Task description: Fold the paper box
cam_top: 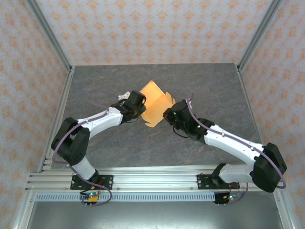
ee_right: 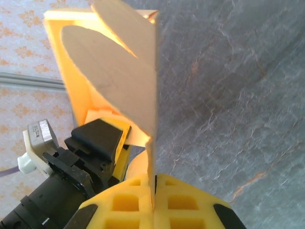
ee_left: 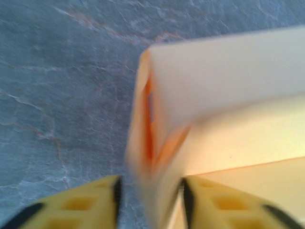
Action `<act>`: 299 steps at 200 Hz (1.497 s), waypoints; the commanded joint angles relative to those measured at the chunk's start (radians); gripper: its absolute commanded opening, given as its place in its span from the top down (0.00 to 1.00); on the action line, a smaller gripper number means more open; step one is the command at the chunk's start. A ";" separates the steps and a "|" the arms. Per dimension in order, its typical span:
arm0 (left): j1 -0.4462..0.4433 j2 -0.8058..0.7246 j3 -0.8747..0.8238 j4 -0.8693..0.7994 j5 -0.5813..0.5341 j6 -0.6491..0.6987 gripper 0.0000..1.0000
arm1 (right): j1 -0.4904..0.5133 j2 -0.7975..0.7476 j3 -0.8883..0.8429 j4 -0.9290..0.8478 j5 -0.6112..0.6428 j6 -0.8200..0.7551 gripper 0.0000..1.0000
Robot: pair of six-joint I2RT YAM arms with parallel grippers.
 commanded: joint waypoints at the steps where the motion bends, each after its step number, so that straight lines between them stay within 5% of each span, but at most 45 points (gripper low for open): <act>1: 0.011 -0.069 -0.018 0.022 0.133 0.024 0.37 | -0.051 -0.069 -0.008 -0.028 0.050 -0.137 1.00; 31: 0.012 -0.220 -0.052 -0.029 0.149 0.096 0.01 | -0.127 -0.132 -0.021 -0.031 0.033 -0.387 1.00; 70: 0.032 -0.376 -0.072 -0.065 0.113 0.392 0.00 | -0.186 -0.153 0.025 -0.089 -0.087 -0.900 1.00; 107: 0.092 -0.439 -0.145 0.071 0.256 0.588 0.00 | -0.246 -0.153 0.062 -0.159 -0.187 -1.233 1.00; 148: 0.091 -0.357 -0.187 0.185 0.503 0.768 0.00 | -0.373 -0.173 0.087 -0.167 -0.386 -1.333 1.00; 186: 0.092 -0.351 -0.293 0.401 0.561 0.797 0.00 | -0.468 -0.171 0.132 -0.252 -0.617 -1.398 1.00; 220: 0.092 -0.360 -0.290 0.412 0.633 0.905 0.00 | -0.484 -0.158 0.170 -0.387 -0.751 -1.540 1.00; 299: 0.093 -0.418 -0.318 0.425 0.669 0.866 0.00 | -0.485 -0.152 0.179 -0.459 -0.696 -1.697 1.00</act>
